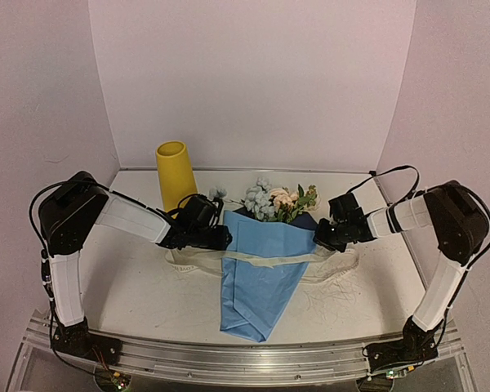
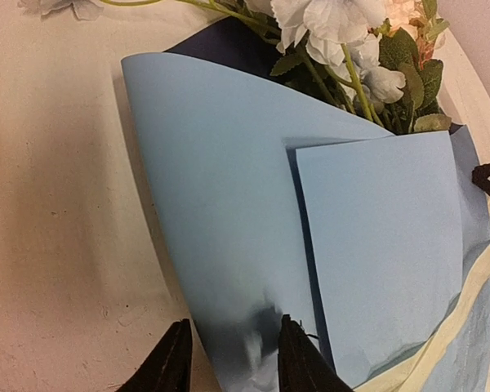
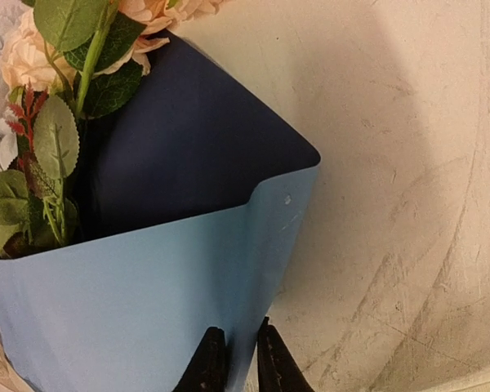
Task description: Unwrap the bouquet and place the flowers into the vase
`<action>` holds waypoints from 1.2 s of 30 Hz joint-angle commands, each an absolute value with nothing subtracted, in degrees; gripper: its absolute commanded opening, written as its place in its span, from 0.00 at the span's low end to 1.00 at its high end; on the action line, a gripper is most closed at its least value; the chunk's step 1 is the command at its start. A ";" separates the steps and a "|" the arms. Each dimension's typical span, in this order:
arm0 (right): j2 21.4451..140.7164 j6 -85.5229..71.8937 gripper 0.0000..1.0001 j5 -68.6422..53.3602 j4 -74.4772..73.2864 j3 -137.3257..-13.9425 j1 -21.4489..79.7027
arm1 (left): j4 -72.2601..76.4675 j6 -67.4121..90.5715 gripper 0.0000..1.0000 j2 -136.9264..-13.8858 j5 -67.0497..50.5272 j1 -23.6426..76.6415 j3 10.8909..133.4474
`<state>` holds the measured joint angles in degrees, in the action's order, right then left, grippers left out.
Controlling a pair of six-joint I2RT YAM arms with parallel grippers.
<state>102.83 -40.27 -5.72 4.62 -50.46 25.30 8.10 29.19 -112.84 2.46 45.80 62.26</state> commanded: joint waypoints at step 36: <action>93.60 -32.40 0.58 11.80 -6.79 -62.68 39.86 | 11.24 26.13 0.39 -103.51 7.48 41.87 57.15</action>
